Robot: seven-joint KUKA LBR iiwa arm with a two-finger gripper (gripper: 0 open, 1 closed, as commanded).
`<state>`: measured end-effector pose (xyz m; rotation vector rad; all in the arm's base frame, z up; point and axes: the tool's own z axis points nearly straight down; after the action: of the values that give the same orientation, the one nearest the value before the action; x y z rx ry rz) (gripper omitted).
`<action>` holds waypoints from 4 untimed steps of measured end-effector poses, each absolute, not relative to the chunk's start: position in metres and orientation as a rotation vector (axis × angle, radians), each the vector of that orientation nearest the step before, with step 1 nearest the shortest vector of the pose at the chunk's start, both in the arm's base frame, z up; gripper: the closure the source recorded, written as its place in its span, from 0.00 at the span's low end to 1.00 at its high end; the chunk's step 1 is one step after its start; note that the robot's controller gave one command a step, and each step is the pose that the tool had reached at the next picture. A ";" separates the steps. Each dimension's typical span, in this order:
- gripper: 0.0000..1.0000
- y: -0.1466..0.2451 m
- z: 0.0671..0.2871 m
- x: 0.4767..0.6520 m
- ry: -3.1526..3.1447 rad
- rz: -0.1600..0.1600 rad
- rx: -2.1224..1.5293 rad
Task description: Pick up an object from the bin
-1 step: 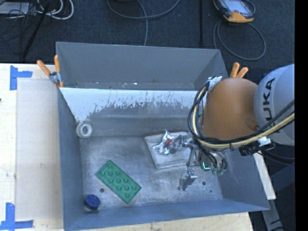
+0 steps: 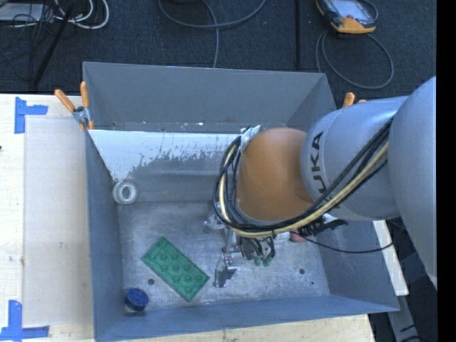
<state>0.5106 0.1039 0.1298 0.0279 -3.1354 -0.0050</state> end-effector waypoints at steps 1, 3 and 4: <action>0.00 0.122 0.074 0.515 -3.103 0.003 -0.479; 0.00 0.167 0.077 0.499 -3.031 0.001 -0.825; 0.00 0.207 0.075 0.490 -3.003 0.003 -0.928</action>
Offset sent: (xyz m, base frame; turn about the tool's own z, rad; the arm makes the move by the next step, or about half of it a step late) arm 0.0025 0.0196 -0.0591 0.3263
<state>0.4901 0.2069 0.0752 -0.9282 -3.0033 0.0028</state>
